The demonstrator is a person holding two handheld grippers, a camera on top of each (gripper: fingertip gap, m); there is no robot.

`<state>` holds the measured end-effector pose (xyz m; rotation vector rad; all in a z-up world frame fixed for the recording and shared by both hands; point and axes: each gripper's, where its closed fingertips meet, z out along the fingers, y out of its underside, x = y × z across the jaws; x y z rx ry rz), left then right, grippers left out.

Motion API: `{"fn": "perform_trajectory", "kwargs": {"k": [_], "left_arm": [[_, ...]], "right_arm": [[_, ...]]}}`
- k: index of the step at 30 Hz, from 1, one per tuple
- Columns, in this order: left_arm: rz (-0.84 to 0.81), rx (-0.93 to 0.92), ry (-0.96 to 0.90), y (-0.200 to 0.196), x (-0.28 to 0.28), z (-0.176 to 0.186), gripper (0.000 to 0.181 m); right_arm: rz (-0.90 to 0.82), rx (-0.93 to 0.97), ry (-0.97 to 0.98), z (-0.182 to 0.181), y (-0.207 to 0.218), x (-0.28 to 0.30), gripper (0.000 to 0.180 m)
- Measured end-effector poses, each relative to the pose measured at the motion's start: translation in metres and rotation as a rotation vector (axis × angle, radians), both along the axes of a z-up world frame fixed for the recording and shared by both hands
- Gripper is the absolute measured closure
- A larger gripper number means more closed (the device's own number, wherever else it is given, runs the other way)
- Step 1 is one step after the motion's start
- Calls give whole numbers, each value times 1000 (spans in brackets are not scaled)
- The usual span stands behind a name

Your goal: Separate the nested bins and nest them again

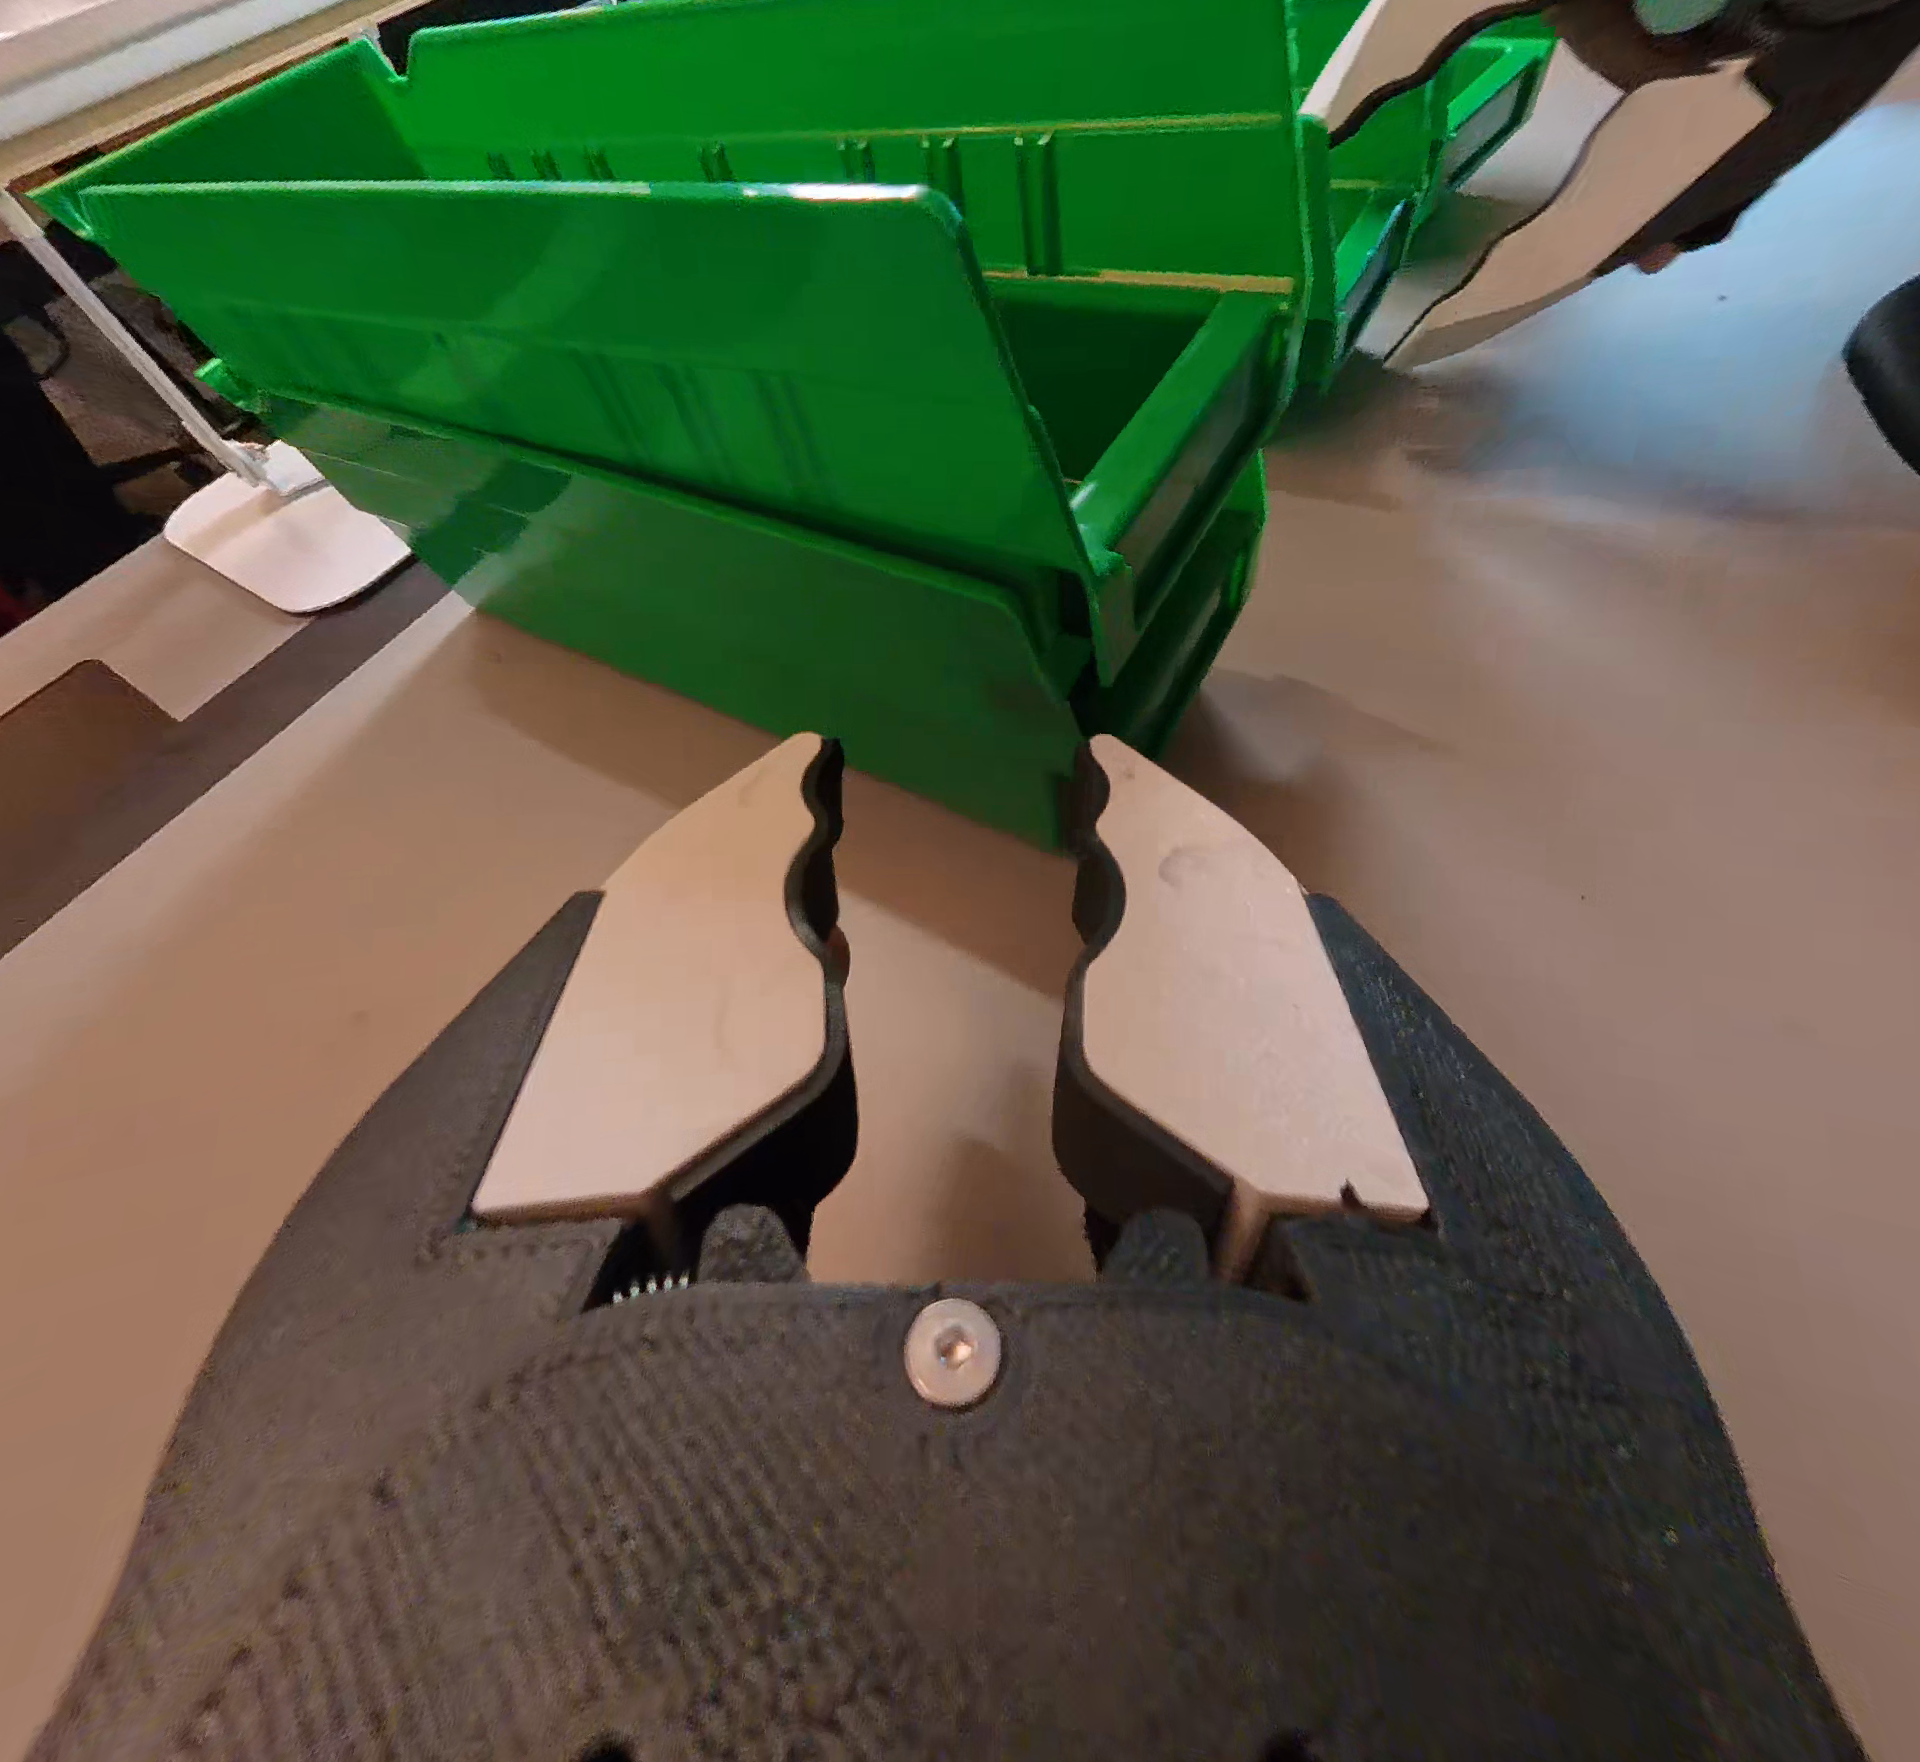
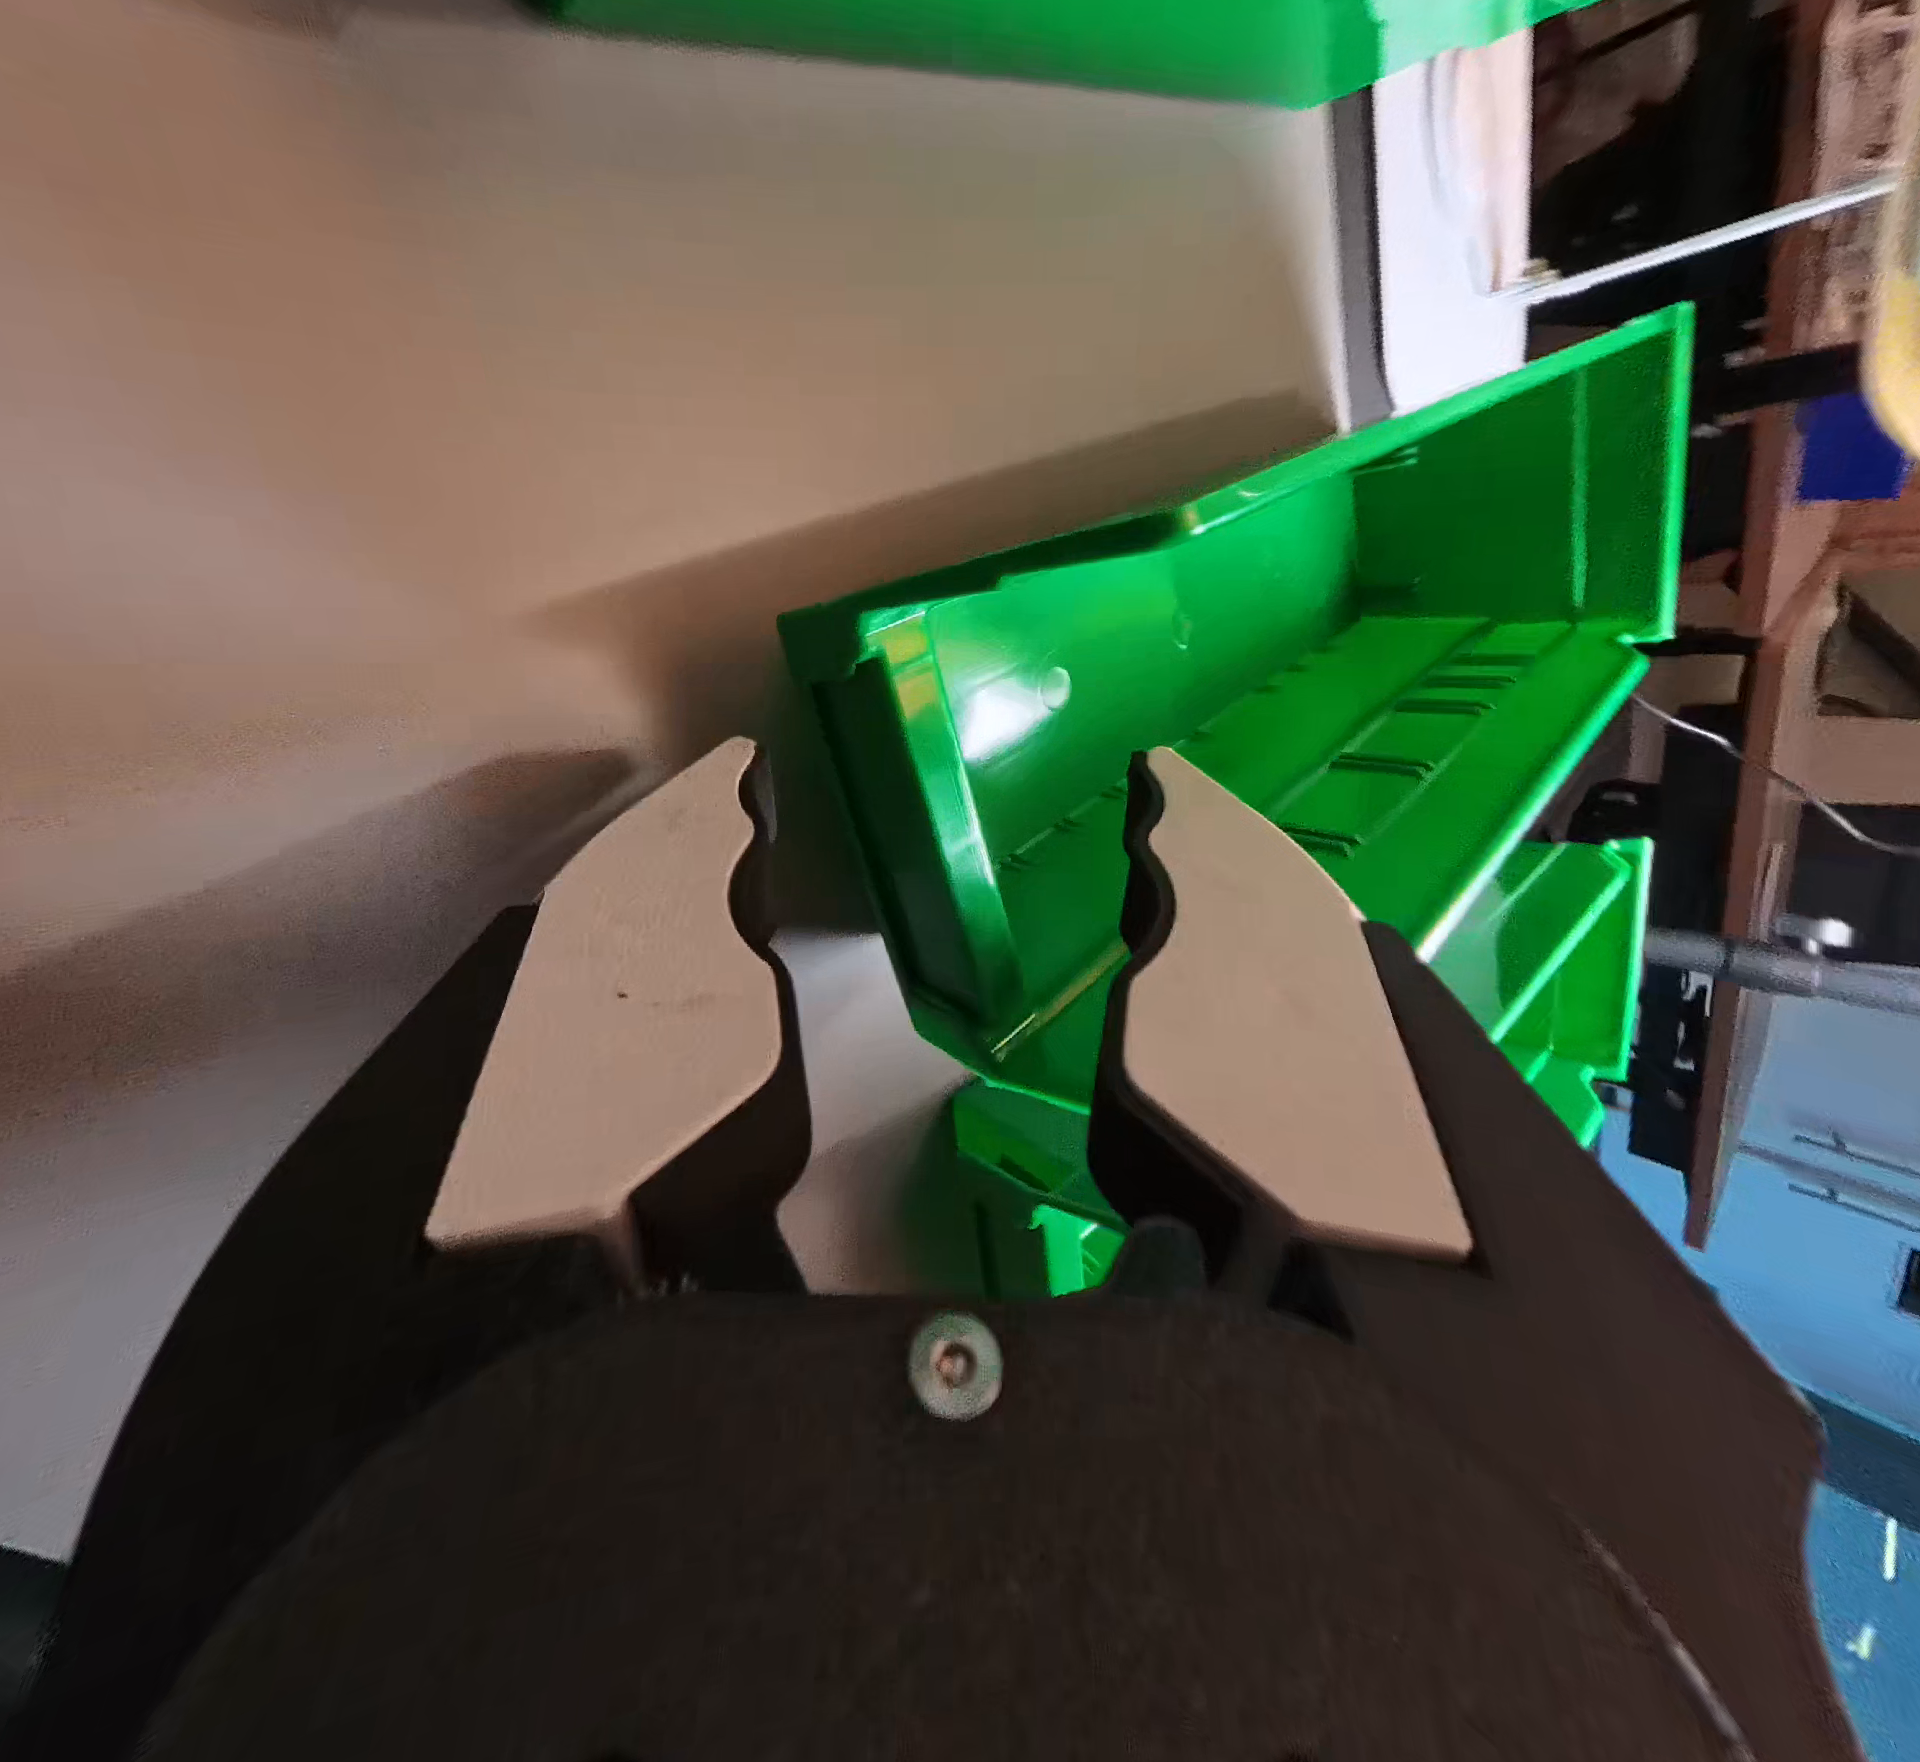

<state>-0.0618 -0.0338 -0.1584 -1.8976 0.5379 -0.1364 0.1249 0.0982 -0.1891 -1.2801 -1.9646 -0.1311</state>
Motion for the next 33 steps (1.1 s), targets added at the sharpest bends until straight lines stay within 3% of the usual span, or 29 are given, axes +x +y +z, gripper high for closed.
{"fn": "perform_trajectory", "kwargs": {"k": [7,10,16,20,28,33], "left_arm": [[-37,-18,-41,-19,14,-4,133],[-45,-29,-33,-27,17,-8,132],[-35,-51,-33,-41,15,-19,134],[-25,-45,-63,-45,15,-20,133],[70,34,-76,-38,2,-6,129],[165,104,-110,-36,-15,6,129]], "right_arm": [[-5,79,-247,-28,25,7,125],[2,83,-240,-36,25,1,150],[20,74,-210,-24,7,-3,152],[40,102,-141,18,-9,-10,152],[168,174,-20,143,-66,-54,152],[198,120,-41,170,-101,-105,152]]}}
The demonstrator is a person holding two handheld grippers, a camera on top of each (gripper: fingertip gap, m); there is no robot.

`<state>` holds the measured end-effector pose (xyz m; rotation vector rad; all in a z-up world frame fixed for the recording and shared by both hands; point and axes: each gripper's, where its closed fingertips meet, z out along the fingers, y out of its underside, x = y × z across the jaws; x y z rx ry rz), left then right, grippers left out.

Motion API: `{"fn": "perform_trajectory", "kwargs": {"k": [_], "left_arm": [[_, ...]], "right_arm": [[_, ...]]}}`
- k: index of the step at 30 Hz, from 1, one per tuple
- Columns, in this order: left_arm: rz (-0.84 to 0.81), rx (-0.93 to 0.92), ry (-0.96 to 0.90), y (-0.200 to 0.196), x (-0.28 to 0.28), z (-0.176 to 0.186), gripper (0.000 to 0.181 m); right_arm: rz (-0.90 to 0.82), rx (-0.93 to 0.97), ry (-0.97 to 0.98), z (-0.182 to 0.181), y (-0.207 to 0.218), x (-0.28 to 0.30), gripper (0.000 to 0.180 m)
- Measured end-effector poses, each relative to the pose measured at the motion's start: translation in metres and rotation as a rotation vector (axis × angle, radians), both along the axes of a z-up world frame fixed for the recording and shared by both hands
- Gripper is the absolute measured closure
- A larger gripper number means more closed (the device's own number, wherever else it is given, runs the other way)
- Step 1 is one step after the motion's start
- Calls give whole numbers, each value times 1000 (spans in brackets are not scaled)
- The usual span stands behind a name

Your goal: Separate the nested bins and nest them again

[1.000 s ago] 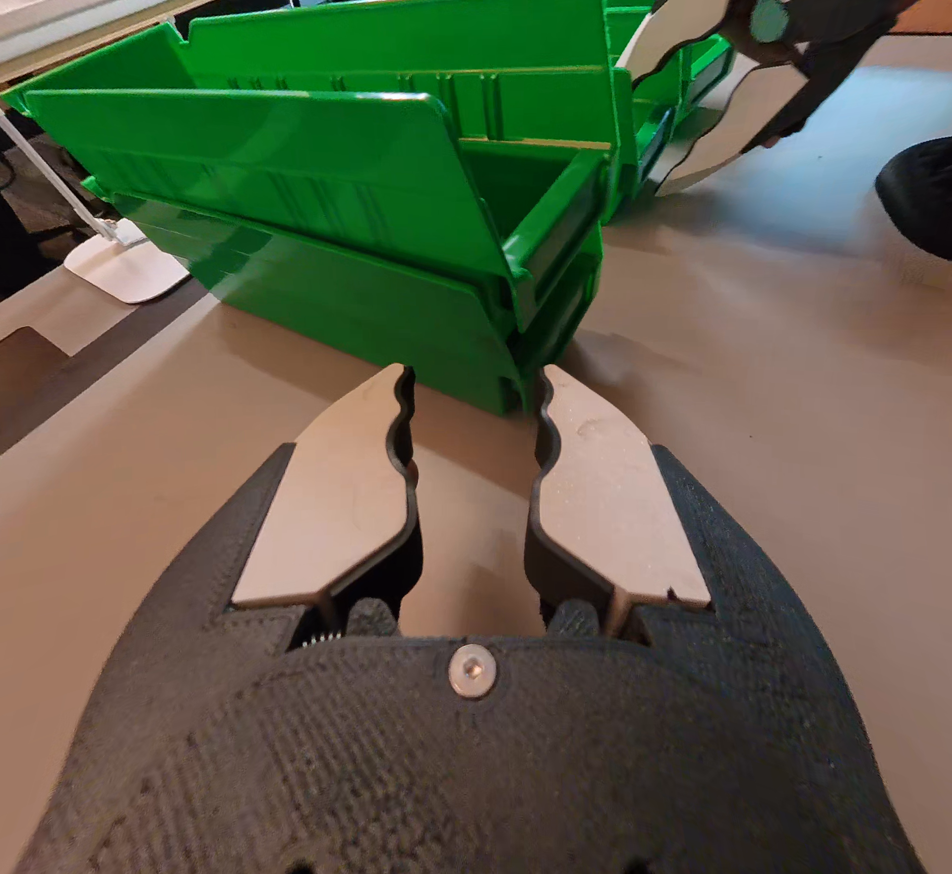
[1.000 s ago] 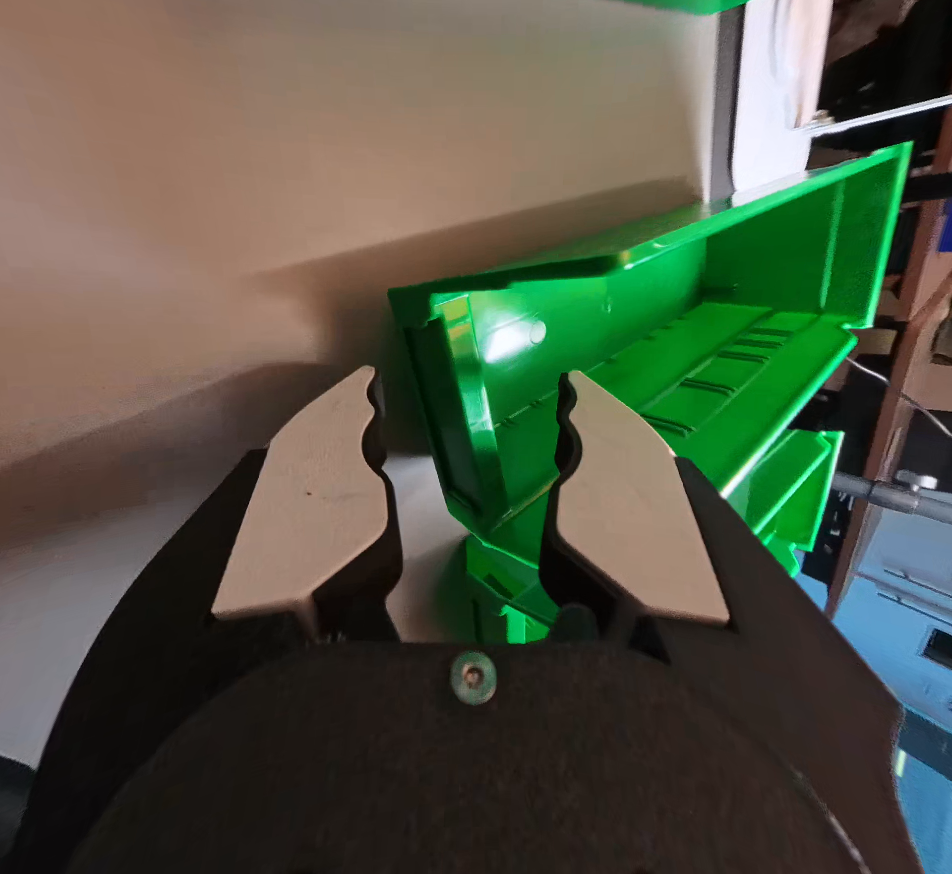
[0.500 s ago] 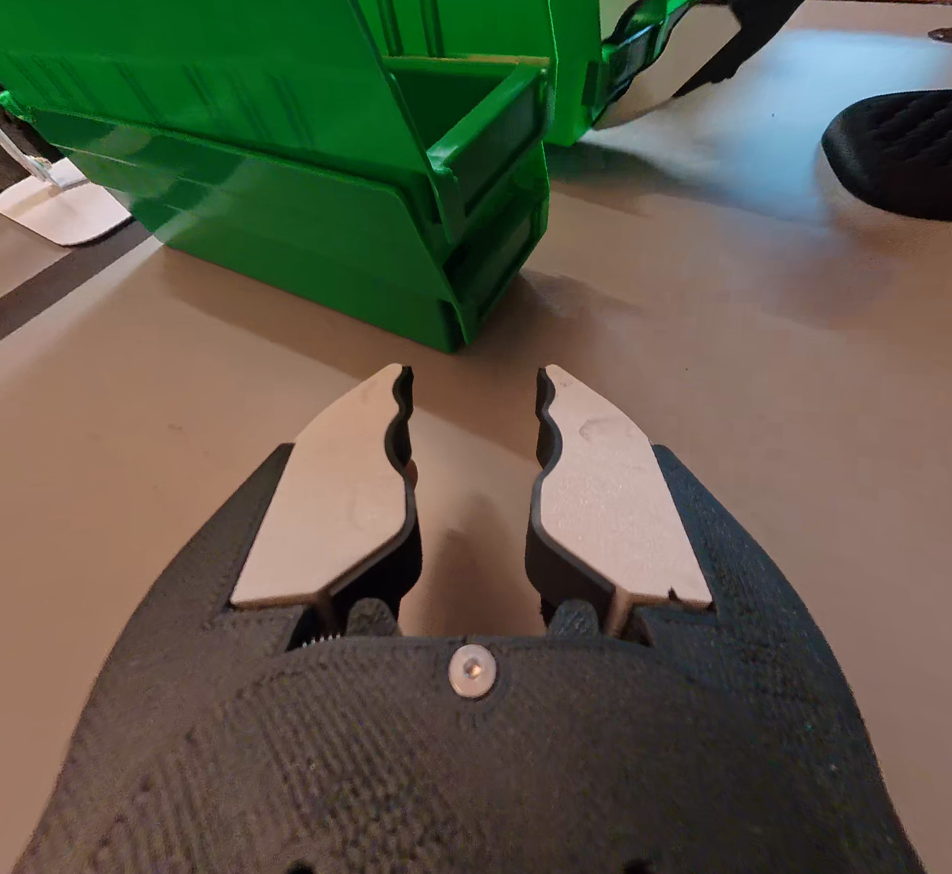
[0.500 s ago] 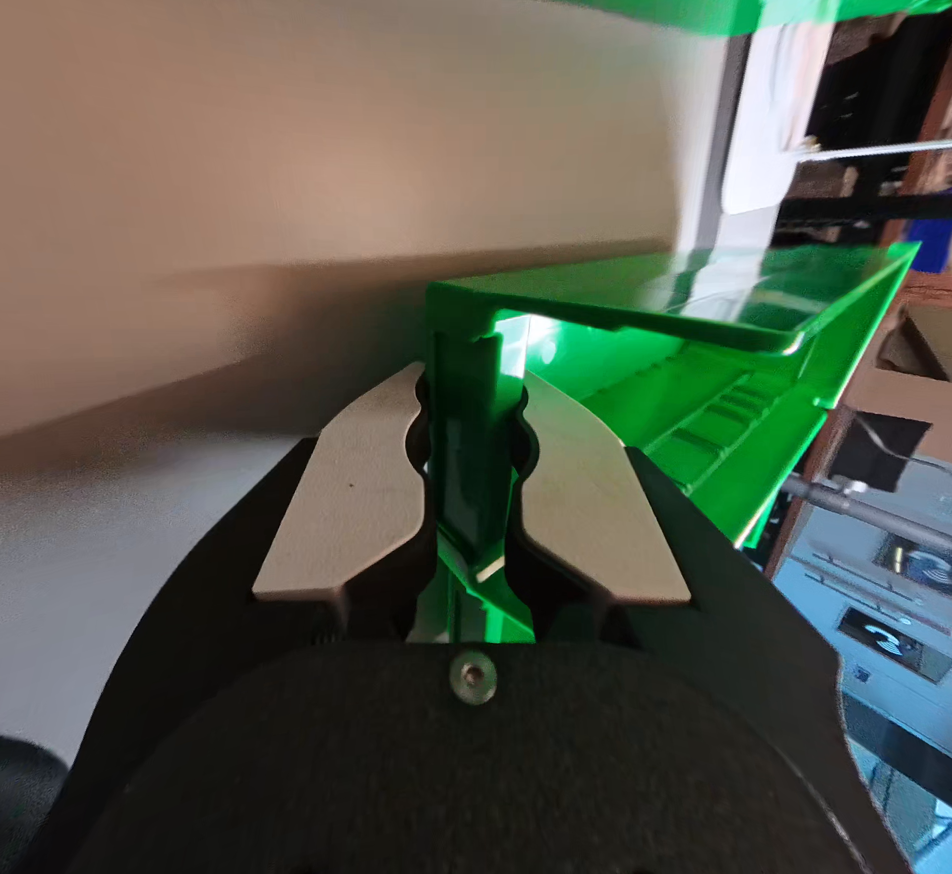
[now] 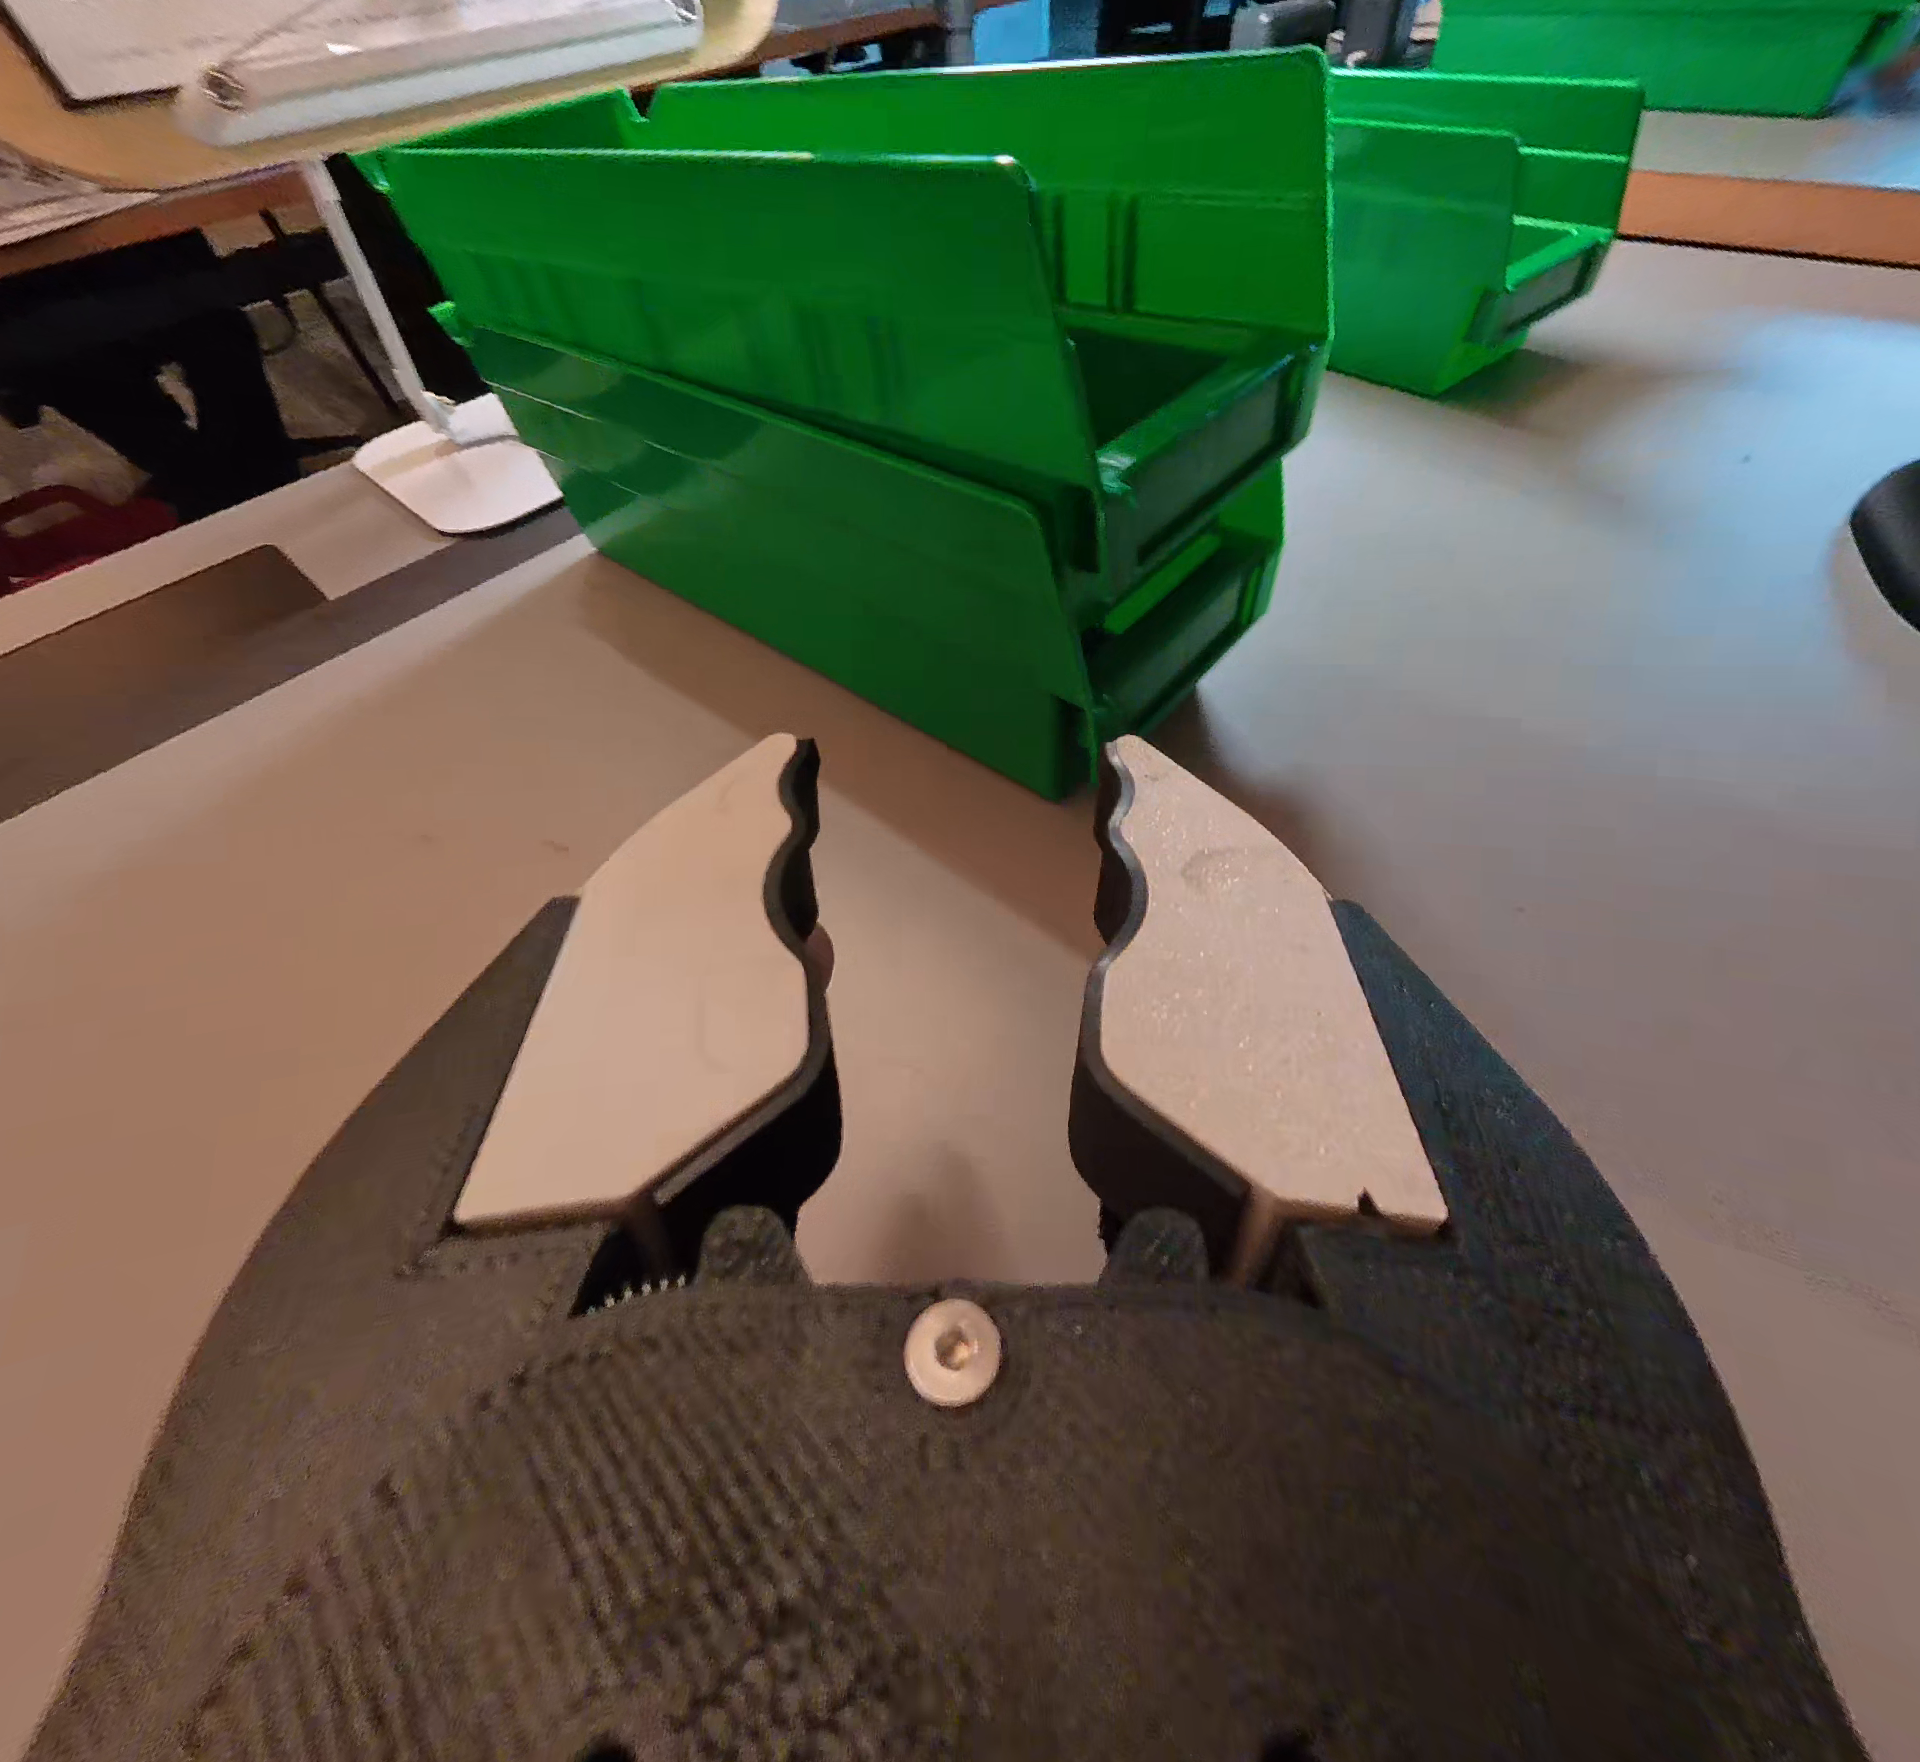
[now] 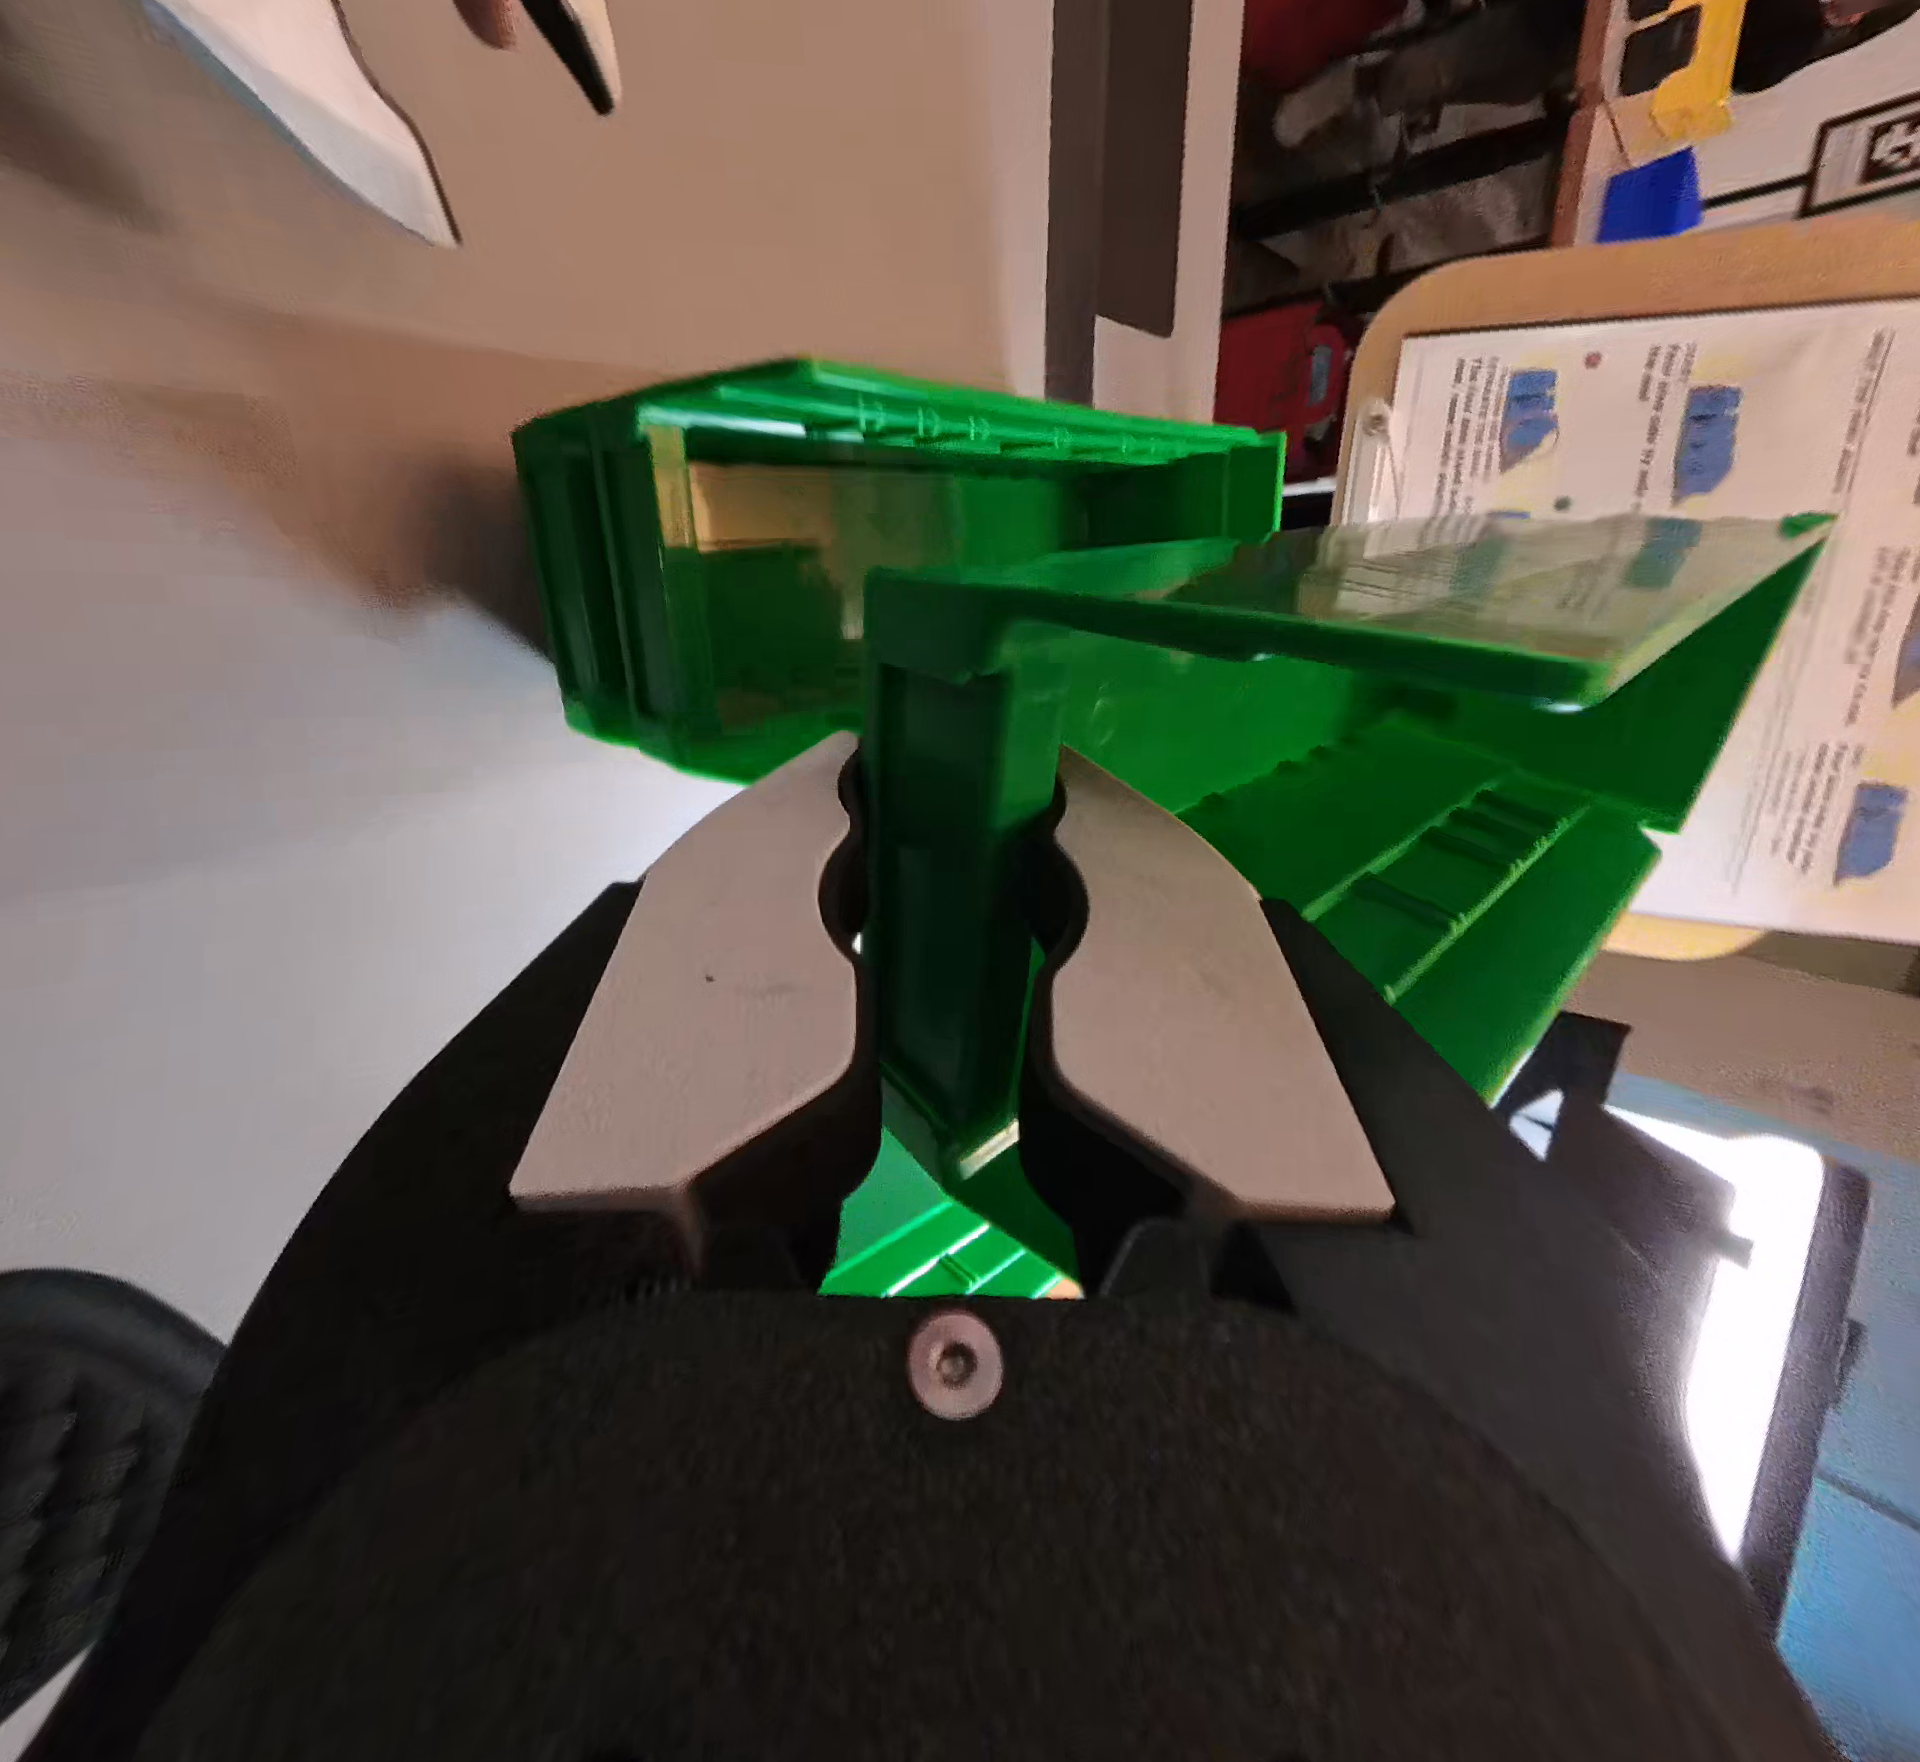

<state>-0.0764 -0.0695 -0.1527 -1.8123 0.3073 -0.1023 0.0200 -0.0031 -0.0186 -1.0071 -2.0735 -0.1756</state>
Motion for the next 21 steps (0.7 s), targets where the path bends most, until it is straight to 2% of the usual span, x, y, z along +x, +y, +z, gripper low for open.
{"fn": "perform_trajectory", "kwargs": {"k": [6,15,17,18,21], "left_arm": [[32,45,14,-2,-9,10,131],[21,65,34,-2,-6,13,131],[22,64,38,-2,-6,12,131],[24,63,39,-2,-7,11,131],[26,61,36,-2,-8,11,131]], "right_arm": [[-46,1,-117,-38,0,-38,152],[-10,-5,-230,-87,3,-40,149],[11,28,-194,-86,3,-43,146],[18,31,-175,-82,1,-42,138],[55,-88,-98,-63,-22,-35,131]]}}
